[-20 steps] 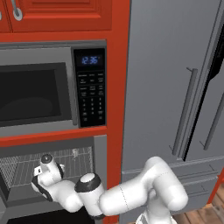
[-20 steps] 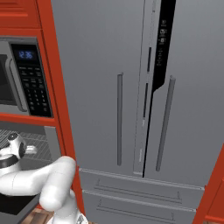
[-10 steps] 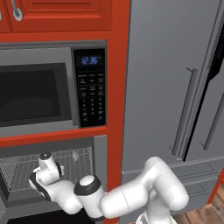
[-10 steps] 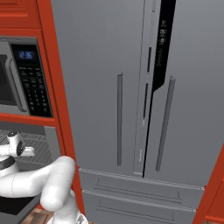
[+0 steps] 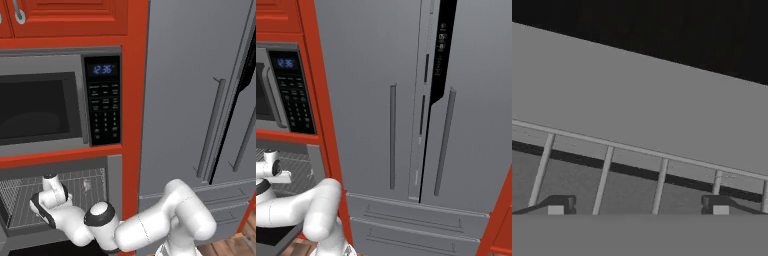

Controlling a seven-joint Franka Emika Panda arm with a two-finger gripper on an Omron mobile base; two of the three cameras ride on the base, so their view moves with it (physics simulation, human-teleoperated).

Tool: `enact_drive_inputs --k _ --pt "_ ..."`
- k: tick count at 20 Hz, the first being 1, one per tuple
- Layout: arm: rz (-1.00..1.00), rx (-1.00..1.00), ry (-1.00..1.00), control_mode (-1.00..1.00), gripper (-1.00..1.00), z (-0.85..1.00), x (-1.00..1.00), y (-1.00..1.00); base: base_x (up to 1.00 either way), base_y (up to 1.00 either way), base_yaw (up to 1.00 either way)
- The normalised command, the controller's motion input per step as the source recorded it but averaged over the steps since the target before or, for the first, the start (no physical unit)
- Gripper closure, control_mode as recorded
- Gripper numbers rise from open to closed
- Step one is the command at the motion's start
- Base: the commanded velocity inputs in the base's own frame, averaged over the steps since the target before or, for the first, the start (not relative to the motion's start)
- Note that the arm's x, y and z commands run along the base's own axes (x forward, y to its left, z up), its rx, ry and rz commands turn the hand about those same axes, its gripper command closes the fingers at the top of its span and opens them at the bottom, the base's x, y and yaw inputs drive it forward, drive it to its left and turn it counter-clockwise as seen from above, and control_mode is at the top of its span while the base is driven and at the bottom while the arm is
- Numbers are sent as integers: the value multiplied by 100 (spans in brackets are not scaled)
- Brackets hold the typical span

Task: Take the fish from the oven and place it on the plate on the counter.

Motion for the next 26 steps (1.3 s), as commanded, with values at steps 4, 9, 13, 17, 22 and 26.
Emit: enact_drive_inputs --k 4,9,13,17,22,26 --pt "0 -3 22 -100 -100 -100 -100 0 0 0 0" --pt "0 -4 8 -100 -100 -100 -100 0 0 0 0" --pt "-1 -1 -2 -100 -100 -100 -100 -4 0 0 0" --pt "-2 0 -5 -100 -100 -89 -100 -13 0 0 0" --pt "-1 0 0 -100 -100 -75 -100 -16 0 0 0" --pt "-1 0 2 -100 -100 -73 -100 -14 0 0 0"
